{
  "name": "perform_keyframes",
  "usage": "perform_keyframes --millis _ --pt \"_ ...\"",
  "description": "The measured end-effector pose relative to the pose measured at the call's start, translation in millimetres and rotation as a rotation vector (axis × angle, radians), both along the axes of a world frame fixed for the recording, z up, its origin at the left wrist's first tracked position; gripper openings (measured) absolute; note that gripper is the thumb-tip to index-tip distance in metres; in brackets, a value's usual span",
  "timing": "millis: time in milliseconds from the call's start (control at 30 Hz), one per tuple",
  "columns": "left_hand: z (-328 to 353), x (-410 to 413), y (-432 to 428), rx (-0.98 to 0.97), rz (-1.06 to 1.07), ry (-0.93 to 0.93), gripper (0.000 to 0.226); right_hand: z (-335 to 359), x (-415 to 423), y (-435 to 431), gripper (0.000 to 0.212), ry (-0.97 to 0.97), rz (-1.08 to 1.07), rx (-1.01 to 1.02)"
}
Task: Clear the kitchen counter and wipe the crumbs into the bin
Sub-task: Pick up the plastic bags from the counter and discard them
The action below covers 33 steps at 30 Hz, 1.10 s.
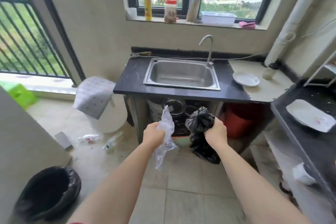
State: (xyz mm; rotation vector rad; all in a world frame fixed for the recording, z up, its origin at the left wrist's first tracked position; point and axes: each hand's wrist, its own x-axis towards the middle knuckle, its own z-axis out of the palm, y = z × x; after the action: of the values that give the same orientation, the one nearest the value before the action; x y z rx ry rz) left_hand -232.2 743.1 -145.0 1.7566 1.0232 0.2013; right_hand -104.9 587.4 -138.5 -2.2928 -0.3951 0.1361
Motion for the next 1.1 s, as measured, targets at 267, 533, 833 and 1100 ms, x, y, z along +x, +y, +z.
perform_keyframes --millis 267,533,833,1100 --pt "-21 -172 168 -0.146 0.386 -0.104 0.031 -37 -122 227 0.021 0.129 0.341 -0.061" --pt "-58 -306 274 -0.171 0.833 -0.028 0.015 -59 -247 384 0.024 0.258 0.727 -0.179" --pt "-147 -387 382 -0.256 1.381 -0.188 0.036 -143 -344 548 0.019 0.391 0.918 -0.216" --pt "-355 -429 464 -0.291 1.444 -0.235 0.053 -355 -416 653 0.025 0.569 0.861 -0.353"
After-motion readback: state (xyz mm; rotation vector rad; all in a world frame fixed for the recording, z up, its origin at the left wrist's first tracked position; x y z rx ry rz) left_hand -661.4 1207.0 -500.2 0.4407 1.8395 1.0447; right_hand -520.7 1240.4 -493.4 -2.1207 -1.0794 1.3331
